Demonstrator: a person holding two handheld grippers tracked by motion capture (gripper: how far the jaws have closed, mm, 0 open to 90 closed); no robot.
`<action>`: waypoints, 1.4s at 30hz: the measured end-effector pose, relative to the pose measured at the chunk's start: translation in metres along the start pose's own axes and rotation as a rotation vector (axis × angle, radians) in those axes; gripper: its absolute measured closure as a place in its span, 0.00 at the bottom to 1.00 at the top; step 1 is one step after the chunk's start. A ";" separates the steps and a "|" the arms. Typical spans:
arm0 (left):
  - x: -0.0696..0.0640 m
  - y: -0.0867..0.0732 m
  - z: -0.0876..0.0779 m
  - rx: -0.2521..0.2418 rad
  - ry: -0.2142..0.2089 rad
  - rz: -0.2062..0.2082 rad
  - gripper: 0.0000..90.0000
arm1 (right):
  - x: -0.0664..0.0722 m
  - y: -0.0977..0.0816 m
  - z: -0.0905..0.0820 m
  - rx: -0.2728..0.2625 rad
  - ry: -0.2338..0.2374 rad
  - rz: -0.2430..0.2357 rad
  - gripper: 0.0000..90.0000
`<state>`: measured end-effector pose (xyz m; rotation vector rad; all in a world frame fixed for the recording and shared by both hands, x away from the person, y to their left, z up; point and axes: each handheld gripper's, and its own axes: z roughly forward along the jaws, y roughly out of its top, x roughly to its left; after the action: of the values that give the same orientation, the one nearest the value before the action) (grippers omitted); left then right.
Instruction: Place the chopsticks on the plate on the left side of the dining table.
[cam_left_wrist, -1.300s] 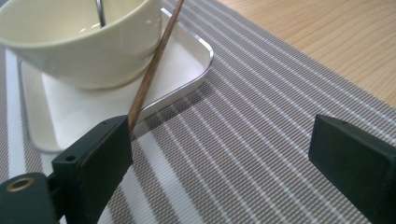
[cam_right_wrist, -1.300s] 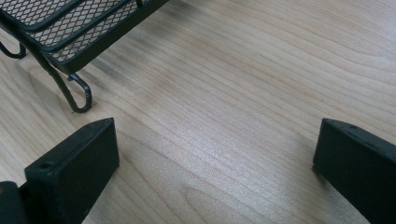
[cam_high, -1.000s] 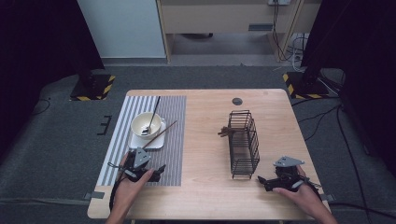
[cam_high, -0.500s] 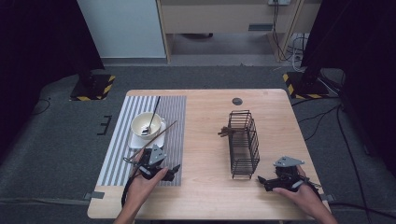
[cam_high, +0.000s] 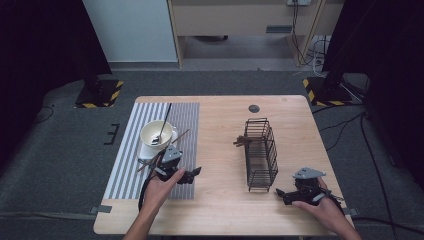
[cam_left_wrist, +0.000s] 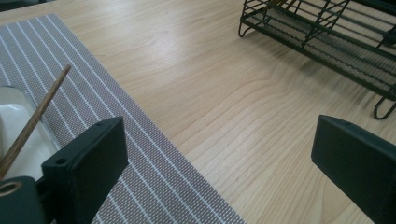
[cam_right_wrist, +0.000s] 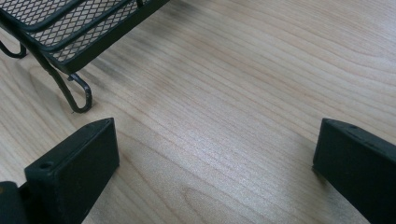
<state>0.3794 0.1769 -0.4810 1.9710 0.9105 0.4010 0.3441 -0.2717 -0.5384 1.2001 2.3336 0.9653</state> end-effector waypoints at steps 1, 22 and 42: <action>-0.001 0.001 0.000 0.001 0.000 0.008 0.04 | 0.000 0.000 0.000 0.000 0.000 0.000 0.00; -0.020 0.021 0.013 -0.025 -0.014 0.063 0.09 | 0.000 0.000 0.000 -0.001 -0.002 0.006 0.00; -0.047 0.055 0.028 -0.093 -0.028 0.023 0.17 | 0.000 0.000 0.000 -0.001 -0.001 0.004 0.00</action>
<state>0.3886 0.1082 -0.4464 1.8992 0.8381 0.4208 0.3438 -0.2715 -0.5385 1.2056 2.3305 0.9671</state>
